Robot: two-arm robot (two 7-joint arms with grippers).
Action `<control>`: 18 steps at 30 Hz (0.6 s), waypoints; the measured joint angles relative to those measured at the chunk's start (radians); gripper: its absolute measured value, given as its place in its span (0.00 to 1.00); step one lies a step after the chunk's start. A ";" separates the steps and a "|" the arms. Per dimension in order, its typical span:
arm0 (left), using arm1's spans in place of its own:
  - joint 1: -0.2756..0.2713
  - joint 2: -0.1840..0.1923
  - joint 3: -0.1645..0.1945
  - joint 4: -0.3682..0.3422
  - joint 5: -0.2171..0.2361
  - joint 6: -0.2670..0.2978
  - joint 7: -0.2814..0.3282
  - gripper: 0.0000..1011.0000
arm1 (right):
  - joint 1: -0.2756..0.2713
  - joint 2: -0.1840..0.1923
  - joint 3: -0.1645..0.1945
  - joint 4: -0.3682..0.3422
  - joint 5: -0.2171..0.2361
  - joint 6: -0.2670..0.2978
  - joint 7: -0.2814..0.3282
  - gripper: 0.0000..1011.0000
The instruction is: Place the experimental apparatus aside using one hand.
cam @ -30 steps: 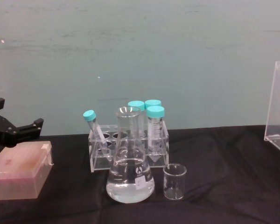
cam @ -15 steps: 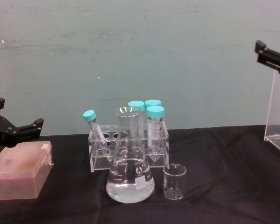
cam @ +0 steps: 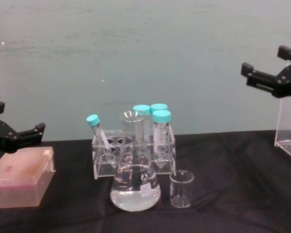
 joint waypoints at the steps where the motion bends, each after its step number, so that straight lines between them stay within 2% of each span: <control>1: 0.000 0.000 0.000 0.000 0.000 0.000 0.000 0.99 | 0.001 0.003 -0.004 0.003 0.005 0.002 0.007 0.99; 7: 0.000 0.000 0.000 0.000 0.000 0.000 0.000 0.99 | 0.018 0.028 -0.033 0.035 0.052 0.036 0.070 0.99; 18: 0.000 0.000 0.000 0.000 0.000 0.000 0.000 0.99 | 0.058 0.065 -0.087 0.108 0.097 0.078 0.156 0.99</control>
